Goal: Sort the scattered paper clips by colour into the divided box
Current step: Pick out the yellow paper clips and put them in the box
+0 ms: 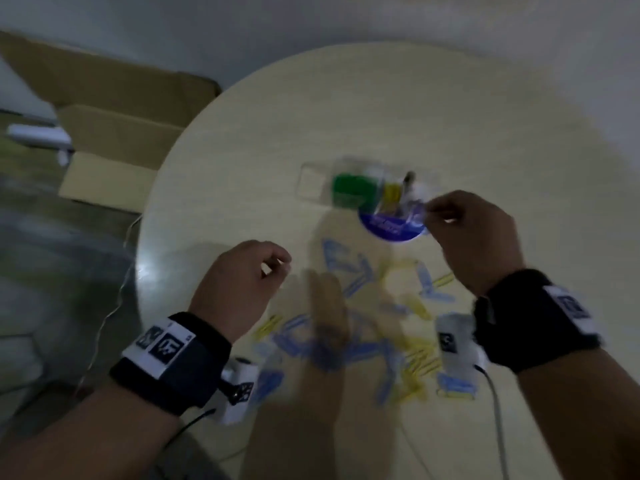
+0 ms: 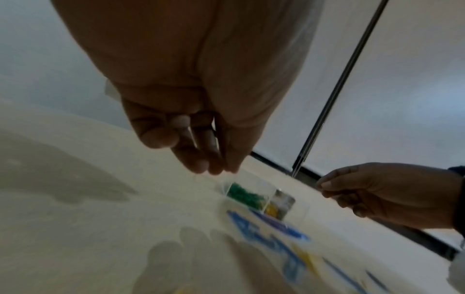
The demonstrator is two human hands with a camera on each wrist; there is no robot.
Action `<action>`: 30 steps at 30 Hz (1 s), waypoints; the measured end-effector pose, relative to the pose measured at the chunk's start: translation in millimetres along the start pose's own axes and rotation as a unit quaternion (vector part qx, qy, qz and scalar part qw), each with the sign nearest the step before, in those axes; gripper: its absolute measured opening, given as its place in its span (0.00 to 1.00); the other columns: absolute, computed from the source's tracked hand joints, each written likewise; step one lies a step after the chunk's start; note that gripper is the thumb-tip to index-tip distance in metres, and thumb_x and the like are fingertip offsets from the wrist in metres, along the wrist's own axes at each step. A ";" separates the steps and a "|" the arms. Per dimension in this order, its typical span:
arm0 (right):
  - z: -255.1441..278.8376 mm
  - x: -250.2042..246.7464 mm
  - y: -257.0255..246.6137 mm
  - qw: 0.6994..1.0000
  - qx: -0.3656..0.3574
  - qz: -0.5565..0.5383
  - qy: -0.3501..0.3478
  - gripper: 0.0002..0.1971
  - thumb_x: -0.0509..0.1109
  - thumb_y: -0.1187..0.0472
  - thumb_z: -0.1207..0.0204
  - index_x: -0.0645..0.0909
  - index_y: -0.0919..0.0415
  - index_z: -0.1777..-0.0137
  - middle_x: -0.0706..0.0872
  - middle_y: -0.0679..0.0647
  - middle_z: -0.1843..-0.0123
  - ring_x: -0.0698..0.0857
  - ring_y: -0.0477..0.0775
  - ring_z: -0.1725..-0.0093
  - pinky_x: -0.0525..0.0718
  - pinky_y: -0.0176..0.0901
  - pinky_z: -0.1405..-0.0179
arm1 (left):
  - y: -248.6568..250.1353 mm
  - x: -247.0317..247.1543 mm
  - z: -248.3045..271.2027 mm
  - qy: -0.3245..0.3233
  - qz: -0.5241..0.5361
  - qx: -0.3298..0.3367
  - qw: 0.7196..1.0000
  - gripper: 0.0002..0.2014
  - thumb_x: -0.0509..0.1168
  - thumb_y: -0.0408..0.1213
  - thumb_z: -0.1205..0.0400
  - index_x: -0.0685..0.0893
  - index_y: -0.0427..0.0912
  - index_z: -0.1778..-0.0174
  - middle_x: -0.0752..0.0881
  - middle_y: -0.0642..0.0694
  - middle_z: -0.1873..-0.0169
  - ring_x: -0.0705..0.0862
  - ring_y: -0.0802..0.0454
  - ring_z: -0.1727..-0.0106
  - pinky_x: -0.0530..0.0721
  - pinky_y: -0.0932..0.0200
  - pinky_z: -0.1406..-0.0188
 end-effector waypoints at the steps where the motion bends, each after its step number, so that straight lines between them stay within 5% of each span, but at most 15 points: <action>1: 22.5 5.0 4.1 1.000 -0.009 0.016 -0.025 0.04 0.73 0.58 0.27 0.85 0.51 0.54 0.89 0.49 0.59 0.85 0.50 0.59 0.74 0.31 0.60 | -10.4 0.8 19.0 -0.029 -0.035 -0.001 0.999 0.04 0.66 0.42 0.18 0.85 0.55 0.51 0.83 0.56 0.55 0.82 0.56 0.63 0.83 0.52 0.55; 4: 90.0 29.7 16.9 0.990 -0.074 0.053 -0.109 0.10 0.72 0.59 0.27 0.86 0.54 0.45 0.90 0.55 0.49 0.86 0.59 0.49 0.78 0.45 0.46 | -36.8 10.7 73.5 -0.069 -0.105 0.013 0.992 0.07 0.65 0.40 0.19 0.84 0.54 0.47 0.79 0.53 0.53 0.82 0.52 0.59 0.83 0.49 0.56; 7: 151.5 62.3 28.3 0.956 -0.169 0.128 -0.201 0.24 0.68 0.51 0.28 0.80 0.59 0.33 0.82 0.60 0.31 0.79 0.65 0.31 0.71 0.52 0.30 | -46.9 23.8 113.9 -0.098 -0.105 0.012 0.989 0.16 0.60 0.45 0.23 0.80 0.57 0.40 0.77 0.54 0.47 0.81 0.51 0.49 0.83 0.50 0.50; 10: 191.8 79.6 27.3 0.924 -0.194 0.183 -0.275 0.34 0.61 0.34 0.27 0.70 0.50 0.24 0.63 0.55 0.17 0.55 0.67 0.17 0.63 0.59 0.21 | -44.4 35.2 133.2 -0.117 -0.142 0.044 0.982 0.19 0.57 0.47 0.23 0.78 0.54 0.35 0.76 0.53 0.42 0.78 0.48 0.46 0.84 0.47 0.49; 14: 211.9 78.3 21.6 0.913 -0.210 0.198 -0.287 0.34 0.57 0.26 0.31 0.66 0.35 0.25 0.54 0.51 0.14 0.46 0.66 0.16 0.58 0.63 0.22 | -40.4 37.5 135.8 -0.085 -0.135 0.078 0.984 0.16 0.60 0.47 0.23 0.80 0.54 0.39 0.78 0.53 0.44 0.78 0.47 0.49 0.83 0.45 0.51; 16: 209.3 72.4 20.7 0.922 -0.214 0.177 -0.271 0.31 0.59 0.28 0.29 0.69 0.35 0.27 0.56 0.50 0.15 0.49 0.64 0.16 0.55 0.59 0.21 | -38.4 34.5 127.0 -0.047 -0.133 0.087 0.986 0.15 0.59 0.46 0.22 0.83 0.53 0.41 0.80 0.51 0.46 0.78 0.46 0.49 0.82 0.45 0.50; 18: 194.3 64.5 23.0 0.943 -0.213 0.144 -0.212 0.25 0.64 0.37 0.28 0.76 0.42 0.32 0.72 0.51 0.22 0.64 0.63 0.20 0.64 0.52 0.23 | -37.8 32.6 111.0 -0.021 -0.137 0.092 0.986 0.14 0.58 0.44 0.21 0.85 0.52 0.44 0.81 0.49 0.49 0.79 0.44 0.50 0.81 0.44 0.51; 20: 170.1 54.9 30.8 0.973 -0.171 0.107 -0.116 0.17 0.69 0.49 0.30 0.83 0.50 0.42 0.86 0.53 0.41 0.80 0.63 0.37 0.75 0.49 0.36 | -39.7 32.2 91.8 -0.002 -0.141 0.084 0.986 0.13 0.57 0.45 0.19 0.85 0.49 0.46 0.81 0.48 0.53 0.79 0.42 0.52 0.81 0.43 0.52; 23: 130.1 40.2 47.1 0.994 -0.044 0.096 -0.013 0.08 0.72 0.58 0.31 0.86 0.54 0.53 0.87 0.55 0.57 0.84 0.65 0.54 0.77 0.50 0.52 | -42.7 33.4 67.8 -0.014 -0.170 0.068 0.983 0.13 0.59 0.49 0.18 0.86 0.48 0.49 0.81 0.47 0.56 0.79 0.41 0.54 0.83 0.44 0.55; 26: 102.9 39.6 53.4 0.993 0.063 0.094 -0.031 0.10 0.76 0.58 0.33 0.85 0.56 0.52 0.85 0.56 0.54 0.84 0.62 0.53 0.82 0.50 0.51 | -41.4 31.6 59.4 -0.033 -0.195 0.060 0.978 0.06 0.70 0.43 0.23 0.86 0.48 0.53 0.82 0.47 0.58 0.81 0.40 0.56 0.84 0.47 0.59; 30: 93.6 48.7 51.2 0.988 0.070 0.116 -0.077 0.08 0.73 0.60 0.31 0.86 0.58 0.52 0.84 0.62 0.53 0.83 0.68 0.51 0.82 0.53 0.50 | -47.5 27.4 50.9 -0.051 -0.142 0.021 0.988 0.06 0.74 0.35 0.26 0.84 0.49 0.59 0.82 0.48 0.60 0.83 0.42 0.56 0.82 0.51 0.55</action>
Point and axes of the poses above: each hand's wrist, its own z-axis away from the middle knuckle, its own x-axis out of the palm, y = z × x, the point moved 1 cm from there along -z, towards the middle knuckle
